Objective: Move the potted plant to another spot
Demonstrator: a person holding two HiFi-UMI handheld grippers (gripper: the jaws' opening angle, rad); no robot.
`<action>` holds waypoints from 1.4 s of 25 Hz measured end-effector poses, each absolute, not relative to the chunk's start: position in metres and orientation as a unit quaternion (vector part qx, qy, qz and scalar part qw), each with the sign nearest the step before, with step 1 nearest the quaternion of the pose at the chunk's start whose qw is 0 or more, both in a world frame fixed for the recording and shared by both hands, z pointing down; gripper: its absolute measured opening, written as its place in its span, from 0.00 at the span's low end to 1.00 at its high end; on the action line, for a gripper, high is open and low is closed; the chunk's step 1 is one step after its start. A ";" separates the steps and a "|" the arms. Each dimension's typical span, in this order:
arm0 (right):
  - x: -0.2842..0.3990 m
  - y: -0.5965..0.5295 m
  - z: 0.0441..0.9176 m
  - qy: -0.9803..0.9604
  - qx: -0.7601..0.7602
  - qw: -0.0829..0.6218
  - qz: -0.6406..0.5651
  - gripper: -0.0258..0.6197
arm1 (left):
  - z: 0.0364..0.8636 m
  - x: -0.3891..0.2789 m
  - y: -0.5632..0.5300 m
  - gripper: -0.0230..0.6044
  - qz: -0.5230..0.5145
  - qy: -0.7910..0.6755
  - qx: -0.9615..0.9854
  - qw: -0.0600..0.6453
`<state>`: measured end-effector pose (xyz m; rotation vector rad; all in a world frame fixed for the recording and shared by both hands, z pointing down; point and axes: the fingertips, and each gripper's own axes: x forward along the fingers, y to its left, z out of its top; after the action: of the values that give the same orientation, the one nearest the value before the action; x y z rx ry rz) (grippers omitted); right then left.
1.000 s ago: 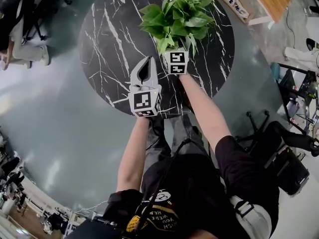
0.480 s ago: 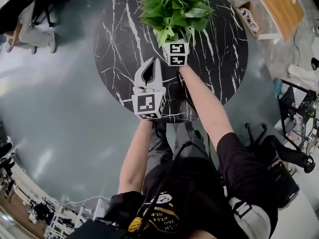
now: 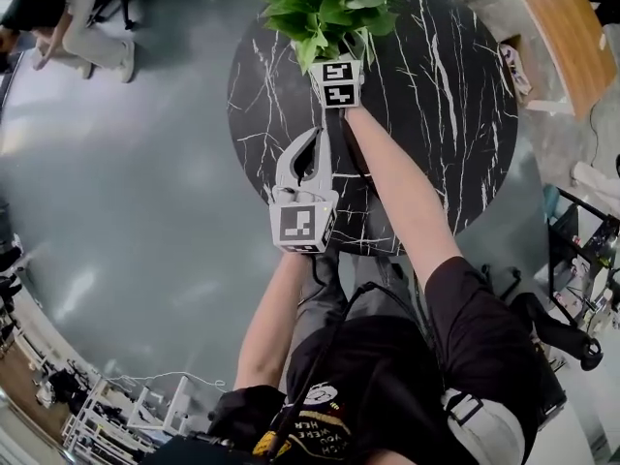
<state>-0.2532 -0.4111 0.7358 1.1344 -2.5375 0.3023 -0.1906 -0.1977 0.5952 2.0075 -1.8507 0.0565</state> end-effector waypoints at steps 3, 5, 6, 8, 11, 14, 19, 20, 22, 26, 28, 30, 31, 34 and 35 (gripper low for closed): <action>-0.280 -0.415 0.736 -0.897 0.392 0.176 0.105 0.80 | 0.596 -0.207 -0.193 0.04 0.024 -0.669 0.714 0.205; -0.293 -0.415 0.736 -0.898 0.390 0.175 0.106 0.80 | 0.596 -0.215 -0.192 0.04 0.025 -0.672 0.711 0.208; -0.297 -0.416 0.736 -0.897 0.391 0.176 0.107 0.80 | 0.596 -0.218 -0.192 0.04 0.025 -0.672 0.710 0.208; -0.302 -0.418 0.736 -0.895 0.395 0.175 0.108 0.80 | 0.594 -0.222 -0.193 0.04 0.023 -0.673 0.710 0.208; -0.304 -0.417 0.737 -0.895 0.396 0.168 0.118 0.80 | 0.592 -0.226 -0.193 0.04 0.022 -0.673 0.710 0.205; -0.297 -0.408 0.741 -0.893 0.391 0.174 0.140 0.80 | 0.594 -0.226 -0.190 0.04 0.023 -0.672 0.710 0.210; -0.264 -0.377 0.740 -0.888 0.393 0.189 0.144 0.77 | 0.597 -0.223 -0.183 0.04 0.023 -0.674 0.706 0.217; -0.253 -0.365 0.734 -0.888 0.393 0.186 0.147 0.70 | 0.596 -0.222 -0.180 0.04 0.023 -0.676 0.704 0.219; -0.227 -0.339 0.709 -0.894 0.387 0.161 0.160 0.53 | 0.588 -0.221 -0.176 0.04 0.026 -0.679 0.699 0.221; -0.176 -0.276 0.607 -0.912 0.350 0.073 0.203 0.04 | 0.542 -0.216 -0.161 0.04 0.032 -0.686 0.696 0.208; -0.156 -0.247 0.553 -0.919 0.339 0.050 0.194 0.04 | 0.516 -0.211 -0.152 0.04 0.040 -0.693 0.694 0.191; -0.143 -0.221 0.514 -0.925 0.335 0.057 0.169 0.04 | 0.498 -0.205 -0.145 0.04 0.048 -0.698 0.691 0.179; -0.138 -0.211 0.501 -0.926 0.335 0.063 0.162 0.04 | 0.491 -0.201 -0.141 0.04 0.047 -0.700 0.690 0.179; -0.125 -0.189 0.472 -0.925 0.335 0.068 0.165 0.04 | 0.470 -0.188 -0.134 0.04 0.039 -0.701 0.687 0.188; -0.123 -0.186 0.462 -0.926 0.333 0.068 0.163 0.04 | 0.460 -0.183 -0.134 0.04 0.038 -0.699 0.689 0.185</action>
<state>-0.1226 -0.1858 0.4622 1.0044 -2.7903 0.4922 -0.1831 -0.1340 0.4601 1.9428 -1.9709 0.1060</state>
